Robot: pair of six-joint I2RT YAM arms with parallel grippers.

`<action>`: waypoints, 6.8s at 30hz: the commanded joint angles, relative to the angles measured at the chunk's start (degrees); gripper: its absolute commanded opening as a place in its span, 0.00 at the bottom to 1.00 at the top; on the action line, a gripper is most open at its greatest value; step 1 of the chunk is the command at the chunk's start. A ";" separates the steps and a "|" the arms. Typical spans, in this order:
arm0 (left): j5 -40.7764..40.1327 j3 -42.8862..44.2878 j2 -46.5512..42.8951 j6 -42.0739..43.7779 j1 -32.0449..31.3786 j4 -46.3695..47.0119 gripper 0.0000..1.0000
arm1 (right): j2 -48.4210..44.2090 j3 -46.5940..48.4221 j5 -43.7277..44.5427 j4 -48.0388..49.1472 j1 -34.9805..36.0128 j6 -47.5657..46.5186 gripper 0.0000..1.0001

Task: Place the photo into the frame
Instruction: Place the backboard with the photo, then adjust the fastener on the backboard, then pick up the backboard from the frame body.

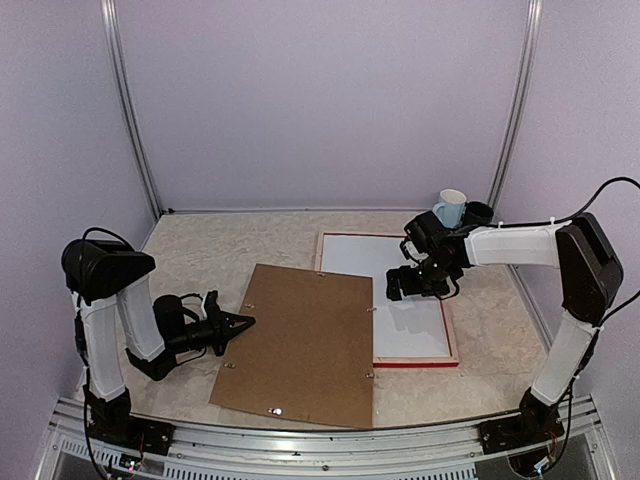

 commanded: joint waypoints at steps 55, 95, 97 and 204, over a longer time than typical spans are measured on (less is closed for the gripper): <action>4.55 -0.05 7.69 6.59 -0.01 15.91 0.00 | 4.85 10.43 10.85 -12.11 14.34 -1.94 0.99; 4.04 -0.58 7.97 6.19 -0.01 15.98 0.00 | -6.26 -9.34 8.76 -9.55 31.54 -0.95 0.99; 3.90 -0.67 7.97 6.19 -0.04 16.00 0.00 | -6.89 -9.55 7.96 -9.69 31.87 -0.68 0.99; -1.19 10.79 7.22 -0.48 -6.86 15.72 0.00 | -14.11 -32.98 -45.70 51.78 -4.47 33.83 0.15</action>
